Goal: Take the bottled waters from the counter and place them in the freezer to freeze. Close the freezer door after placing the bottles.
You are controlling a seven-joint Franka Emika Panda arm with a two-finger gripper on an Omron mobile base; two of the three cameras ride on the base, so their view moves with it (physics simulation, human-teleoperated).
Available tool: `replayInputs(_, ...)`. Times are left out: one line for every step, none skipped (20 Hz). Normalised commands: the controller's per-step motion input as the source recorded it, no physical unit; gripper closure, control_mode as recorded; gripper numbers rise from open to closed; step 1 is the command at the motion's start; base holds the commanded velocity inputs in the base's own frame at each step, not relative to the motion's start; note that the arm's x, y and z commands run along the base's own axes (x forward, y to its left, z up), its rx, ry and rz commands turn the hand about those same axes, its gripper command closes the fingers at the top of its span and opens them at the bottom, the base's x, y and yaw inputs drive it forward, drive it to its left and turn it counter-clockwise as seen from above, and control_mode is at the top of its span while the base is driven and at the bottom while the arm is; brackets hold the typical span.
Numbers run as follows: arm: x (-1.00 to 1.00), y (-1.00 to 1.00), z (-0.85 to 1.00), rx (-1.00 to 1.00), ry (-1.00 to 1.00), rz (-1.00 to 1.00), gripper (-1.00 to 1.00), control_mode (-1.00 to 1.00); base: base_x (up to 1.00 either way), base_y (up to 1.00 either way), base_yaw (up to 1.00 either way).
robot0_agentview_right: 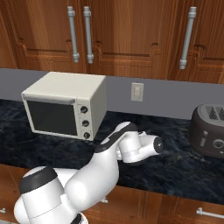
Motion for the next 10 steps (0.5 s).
replayInputs(0.0, 0.0, -0.01, 0.0, 0.0, 0.0, -1.0, -1.0, 0.0, 0.0, 0.0)
replayInputs(0.0, 0.0, -0.01, 0.0, 0.0, 0.0, -1.0, -1.0, 0.0, 0.0, 0.0)
replayInputs(0.01, 0.0, -0.03, 0.0, 0.0, 0.0, -1.0, -1.0, 0.0, 0.0, 0.0)
replayInputs(0.03, 0.0, -0.05, 0.0, 0.0, 0.0, -1.0, -1.0, 0.0, 0.0, 0.0)
replayInputs(0.04, 0.0, -0.06, 0.0, 0.0, 0.0, -1.0, -1.0, 0.0, 0.0, 0.0)
replayInputs(0.03, 0.0, -0.06, 0.0, 0.0, 0.0, -1.0, -1.0, 0.0, 0.0, 0.0)
replayInputs(0.03, 0.0, -0.09, 0.0, 0.0, 0.0, -1.0, -1.0, 0.0, 0.0, 0.0)
replayInputs(0.03, 0.0, -0.1, 0.0, 0.0, 0.0, -1.0, -1.0, 0.0, 0.0, 0.0)
replayInputs(0.04, 0.0, -0.13, 0.0, 0.0, 0.0, -1.0, -1.0, 0.0, 0.0, 0.0)
replayInputs(0.07, 0.0, -0.17, 0.0, 0.0, 0.0, -1.0, -1.0, 0.0, 0.0, 0.0)
